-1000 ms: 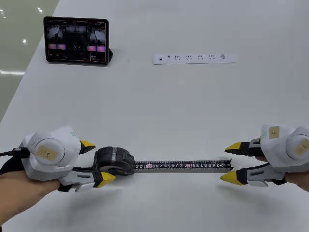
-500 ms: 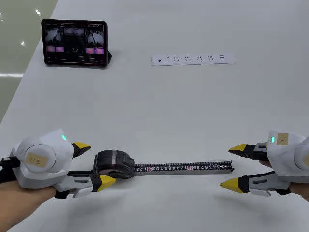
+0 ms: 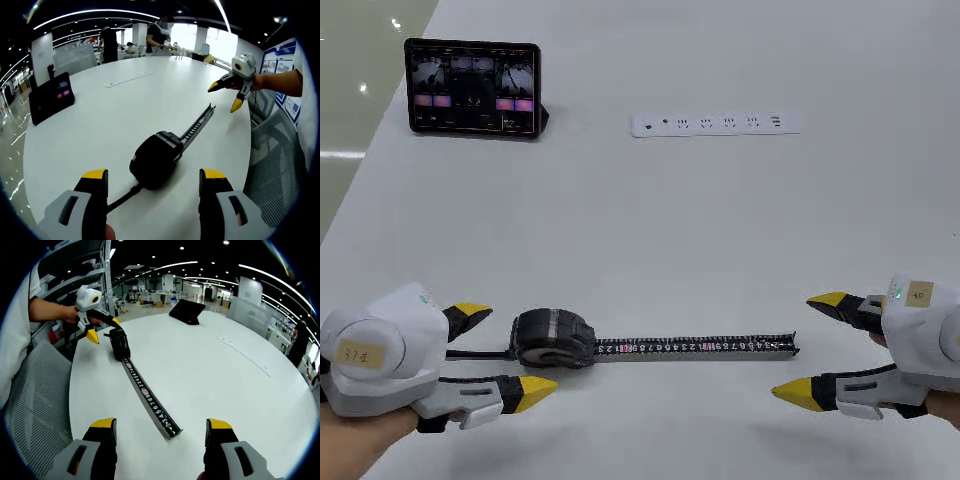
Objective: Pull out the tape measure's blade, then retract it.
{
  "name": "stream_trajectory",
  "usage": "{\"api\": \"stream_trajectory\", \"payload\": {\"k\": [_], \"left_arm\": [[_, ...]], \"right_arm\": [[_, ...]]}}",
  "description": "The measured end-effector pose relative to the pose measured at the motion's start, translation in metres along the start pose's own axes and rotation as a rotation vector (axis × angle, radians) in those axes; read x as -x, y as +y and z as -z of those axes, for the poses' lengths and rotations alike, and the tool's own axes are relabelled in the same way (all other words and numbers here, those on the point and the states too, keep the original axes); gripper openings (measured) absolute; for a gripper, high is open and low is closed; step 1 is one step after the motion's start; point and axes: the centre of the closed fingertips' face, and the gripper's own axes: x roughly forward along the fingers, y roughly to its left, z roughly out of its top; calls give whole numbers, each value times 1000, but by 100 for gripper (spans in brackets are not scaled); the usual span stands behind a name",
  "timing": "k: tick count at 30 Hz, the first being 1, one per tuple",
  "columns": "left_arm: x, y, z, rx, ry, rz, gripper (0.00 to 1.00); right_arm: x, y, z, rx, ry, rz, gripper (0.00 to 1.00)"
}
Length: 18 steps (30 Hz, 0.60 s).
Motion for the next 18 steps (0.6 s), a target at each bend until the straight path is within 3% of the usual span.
{"api": "stream_trajectory", "payload": {"k": [12,18], "left_arm": [[10,-3,14,44,-24,-29,76],[16,0,16,54,-49,-54,77]], "right_arm": [[5,3,4,-35,-12,38,74],[10,2,4,-43,-43,68,75]]}}
